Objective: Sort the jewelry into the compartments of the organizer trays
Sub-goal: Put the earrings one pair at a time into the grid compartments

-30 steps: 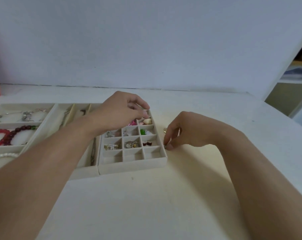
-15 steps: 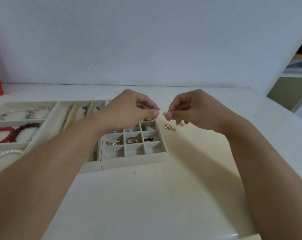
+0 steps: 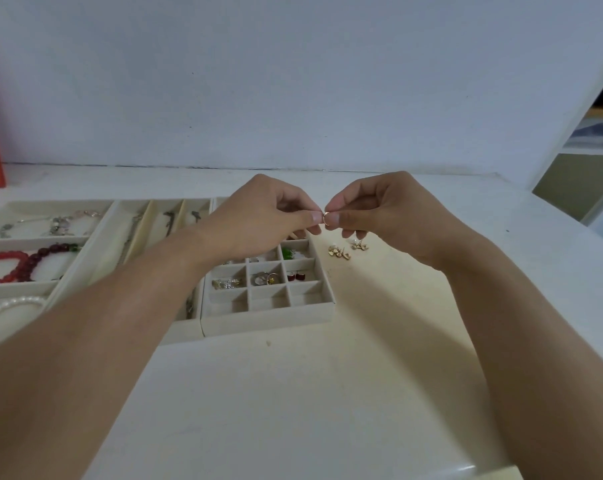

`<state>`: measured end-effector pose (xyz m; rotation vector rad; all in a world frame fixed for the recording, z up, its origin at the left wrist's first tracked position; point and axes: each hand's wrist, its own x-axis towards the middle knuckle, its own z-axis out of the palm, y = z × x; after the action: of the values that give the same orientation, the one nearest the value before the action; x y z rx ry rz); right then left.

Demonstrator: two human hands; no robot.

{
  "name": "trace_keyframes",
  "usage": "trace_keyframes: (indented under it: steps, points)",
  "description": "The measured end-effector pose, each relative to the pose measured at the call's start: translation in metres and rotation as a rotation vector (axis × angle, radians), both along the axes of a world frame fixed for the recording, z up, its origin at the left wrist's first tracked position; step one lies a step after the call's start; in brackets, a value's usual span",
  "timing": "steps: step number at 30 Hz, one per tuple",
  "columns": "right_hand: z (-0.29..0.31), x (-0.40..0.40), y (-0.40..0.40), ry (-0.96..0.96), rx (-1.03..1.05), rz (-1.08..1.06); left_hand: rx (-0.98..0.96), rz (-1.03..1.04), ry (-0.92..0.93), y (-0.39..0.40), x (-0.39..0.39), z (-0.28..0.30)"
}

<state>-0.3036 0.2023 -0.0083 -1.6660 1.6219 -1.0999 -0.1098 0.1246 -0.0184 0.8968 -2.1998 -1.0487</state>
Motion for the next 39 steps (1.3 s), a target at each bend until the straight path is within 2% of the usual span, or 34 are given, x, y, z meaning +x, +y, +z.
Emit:
trace_keyframes:
  steps: [7, 17, 25, 34, 39]
  points:
    - [-0.0037, 0.0003, -0.0016, -0.015, 0.011, -0.024, 0.035, -0.031, 0.031, 0.001, -0.0008, 0.0]
    - [-0.0023, 0.0001, -0.0007, -0.047, 0.016, -0.008, 0.025, 0.052, 0.028, 0.0003, -0.0033, -0.0029]
    - [-0.0026, 0.0012, -0.0005, 0.05, -0.028, -0.046, -0.016, -0.004, -0.044, 0.0018, -0.0044, -0.0052]
    - [-0.0028, 0.0056, -0.0011, 0.04, -0.041, -0.097, -0.045, 0.009, -0.064, 0.0028, -0.0031, -0.0035]
    - [-0.004, -0.0005, -0.0032, 0.087, -0.032, -0.149, -0.029, 0.079, 0.013, 0.0056, -0.0036, -0.0015]
